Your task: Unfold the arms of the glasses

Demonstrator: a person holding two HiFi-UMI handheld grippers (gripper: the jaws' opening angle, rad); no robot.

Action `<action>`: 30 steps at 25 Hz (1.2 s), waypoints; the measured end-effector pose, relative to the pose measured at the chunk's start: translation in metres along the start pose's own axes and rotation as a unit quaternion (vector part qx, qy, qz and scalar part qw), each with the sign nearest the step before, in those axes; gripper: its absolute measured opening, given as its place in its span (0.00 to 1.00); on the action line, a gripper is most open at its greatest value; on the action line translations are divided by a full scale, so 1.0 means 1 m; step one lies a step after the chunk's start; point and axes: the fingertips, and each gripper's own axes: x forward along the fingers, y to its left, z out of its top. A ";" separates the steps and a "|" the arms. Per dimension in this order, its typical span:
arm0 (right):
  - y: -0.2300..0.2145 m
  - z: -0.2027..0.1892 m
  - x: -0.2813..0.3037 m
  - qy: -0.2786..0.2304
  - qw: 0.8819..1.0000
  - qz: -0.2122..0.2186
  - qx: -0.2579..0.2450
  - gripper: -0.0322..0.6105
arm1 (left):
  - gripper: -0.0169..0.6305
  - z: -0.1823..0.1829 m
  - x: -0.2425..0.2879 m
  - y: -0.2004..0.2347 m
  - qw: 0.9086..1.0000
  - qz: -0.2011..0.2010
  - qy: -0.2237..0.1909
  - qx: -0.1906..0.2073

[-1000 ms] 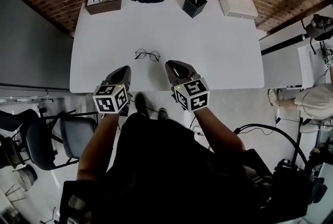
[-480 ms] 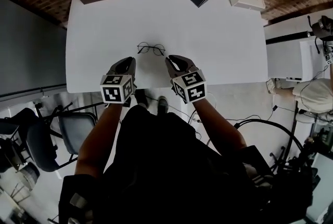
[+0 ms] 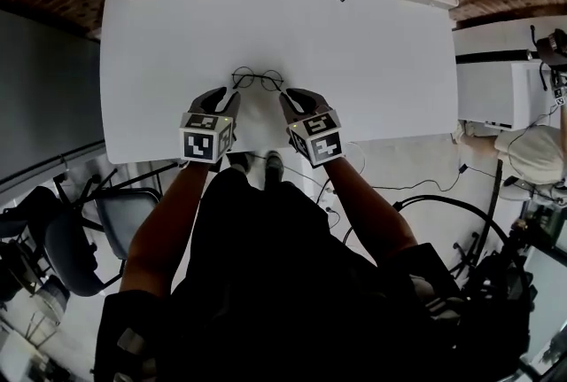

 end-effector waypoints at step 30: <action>-0.017 -0.033 0.053 0.059 0.998 -0.036 0.005 0.15 | 0.20 -0.022 0.047 0.018 0.998 -0.008 0.066 -0.004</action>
